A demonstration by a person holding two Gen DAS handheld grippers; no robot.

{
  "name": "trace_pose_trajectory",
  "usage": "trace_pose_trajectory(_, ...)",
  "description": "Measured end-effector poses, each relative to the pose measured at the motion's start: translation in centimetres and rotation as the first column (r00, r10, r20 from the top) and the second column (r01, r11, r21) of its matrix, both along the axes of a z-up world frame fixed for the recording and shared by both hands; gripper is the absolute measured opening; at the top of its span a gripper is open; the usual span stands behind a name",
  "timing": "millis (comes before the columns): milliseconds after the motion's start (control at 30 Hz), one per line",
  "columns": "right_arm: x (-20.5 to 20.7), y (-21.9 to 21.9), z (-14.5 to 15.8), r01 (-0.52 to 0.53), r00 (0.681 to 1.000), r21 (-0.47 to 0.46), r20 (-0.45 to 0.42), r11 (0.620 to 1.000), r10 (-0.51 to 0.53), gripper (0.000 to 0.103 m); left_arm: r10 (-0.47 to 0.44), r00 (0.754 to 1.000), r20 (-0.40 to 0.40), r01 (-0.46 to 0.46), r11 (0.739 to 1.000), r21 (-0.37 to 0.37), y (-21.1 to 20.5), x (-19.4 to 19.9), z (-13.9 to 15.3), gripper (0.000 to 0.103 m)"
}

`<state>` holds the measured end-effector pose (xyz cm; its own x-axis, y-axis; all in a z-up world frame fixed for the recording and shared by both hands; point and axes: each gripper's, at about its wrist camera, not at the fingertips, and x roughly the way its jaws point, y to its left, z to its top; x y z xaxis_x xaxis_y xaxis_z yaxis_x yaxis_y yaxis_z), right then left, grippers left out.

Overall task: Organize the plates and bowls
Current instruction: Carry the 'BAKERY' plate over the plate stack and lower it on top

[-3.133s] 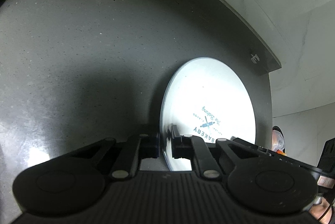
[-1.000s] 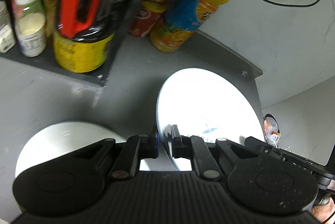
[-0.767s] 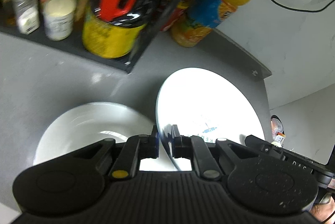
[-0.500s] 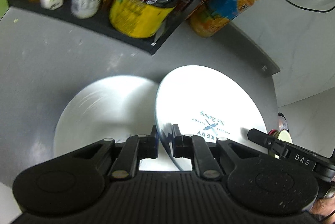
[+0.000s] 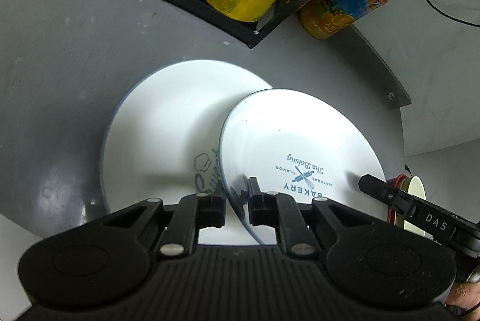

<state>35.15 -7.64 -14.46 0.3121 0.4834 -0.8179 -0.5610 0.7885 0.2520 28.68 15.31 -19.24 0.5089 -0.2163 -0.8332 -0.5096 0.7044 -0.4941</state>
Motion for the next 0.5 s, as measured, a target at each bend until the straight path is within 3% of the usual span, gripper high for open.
trace_pose_trajectory(267, -0.6, 1.8, -0.9, -0.047, 0.999, -0.036, 0.023, 0.998, 0.048, 0.012, 0.057, 0.998, -0.021, -0.058, 0.998, -0.03, 1.4, -0.9, -1.9, 0.013)
trace_pose_trajectory(500, -1.0, 2.6, -2.3, -0.052, 0.999, -0.045, 0.005, 0.998, 0.052, 0.01, 0.056, 0.997, -0.049, -0.056, 0.998, -0.018, 2.3, -1.0, -2.7, 0.014)
